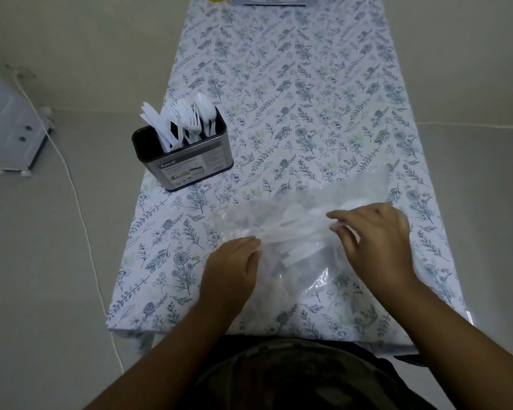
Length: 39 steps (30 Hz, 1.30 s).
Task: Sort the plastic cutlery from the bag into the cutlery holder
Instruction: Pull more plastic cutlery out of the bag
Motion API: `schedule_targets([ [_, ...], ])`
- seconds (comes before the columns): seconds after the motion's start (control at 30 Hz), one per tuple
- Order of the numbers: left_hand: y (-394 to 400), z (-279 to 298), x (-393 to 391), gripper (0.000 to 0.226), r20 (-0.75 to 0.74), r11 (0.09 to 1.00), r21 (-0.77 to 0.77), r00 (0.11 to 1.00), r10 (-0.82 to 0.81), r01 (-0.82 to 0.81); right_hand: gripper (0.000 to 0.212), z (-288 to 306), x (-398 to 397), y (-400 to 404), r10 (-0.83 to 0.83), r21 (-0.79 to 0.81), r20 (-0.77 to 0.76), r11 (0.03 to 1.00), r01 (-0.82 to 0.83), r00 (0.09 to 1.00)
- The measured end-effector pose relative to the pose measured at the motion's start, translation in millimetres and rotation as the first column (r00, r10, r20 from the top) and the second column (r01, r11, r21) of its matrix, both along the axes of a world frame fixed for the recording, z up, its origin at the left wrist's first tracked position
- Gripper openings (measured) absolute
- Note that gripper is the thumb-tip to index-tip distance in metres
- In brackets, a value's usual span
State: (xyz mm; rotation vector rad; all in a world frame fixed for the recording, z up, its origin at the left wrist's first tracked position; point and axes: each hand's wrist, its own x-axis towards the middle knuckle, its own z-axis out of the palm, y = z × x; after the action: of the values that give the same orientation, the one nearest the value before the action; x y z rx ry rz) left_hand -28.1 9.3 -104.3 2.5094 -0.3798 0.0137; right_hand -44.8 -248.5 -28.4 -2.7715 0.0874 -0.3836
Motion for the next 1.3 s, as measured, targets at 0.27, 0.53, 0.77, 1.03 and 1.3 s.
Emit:
schedule_targets([
  [0.27, 2.9, 4.6, -11.4, 0.028, -0.021, 0.997, -0.059, 0.999, 0.043, -0.044, 0.008, 40.6, -10.7, 20.6, 0.118, -0.031, 0.072, 0.993, -0.116, 0.990],
  [0.53, 3.1, 5.4, -10.4, 0.024, -0.032, 0.995, -0.077, 0.998, 0.059, -0.061, 0.009, 34.1, -15.5, 9.9, 0.083, -0.008, 0.011, 0.997, -0.083, 0.996],
  [0.77, 1.7, 2.4, -10.9, 0.027, -0.035, 0.994, -0.104, 0.999, 0.032, -0.035, 0.011, 35.5, -6.8, 11.7, 0.097, 0.026, -0.002, 0.995, -0.097, 0.995],
  [1.03, 3.1, 3.2, -10.3, 0.028, -0.032, 0.996, -0.088, 0.999, 0.025, -0.028, 0.022, 30.0, -7.8, 0.9, 0.065, 0.179, -0.178, 0.983, -0.032, 0.982],
  [1.3, 0.5, 11.3, -5.3, 0.019, 0.081, 0.997, -0.065, 0.996, -0.032, 0.037, 0.052, 2.2, 7.3, 13.0, -0.026, -0.016, -0.443, 1.000, 0.021, 0.896],
])
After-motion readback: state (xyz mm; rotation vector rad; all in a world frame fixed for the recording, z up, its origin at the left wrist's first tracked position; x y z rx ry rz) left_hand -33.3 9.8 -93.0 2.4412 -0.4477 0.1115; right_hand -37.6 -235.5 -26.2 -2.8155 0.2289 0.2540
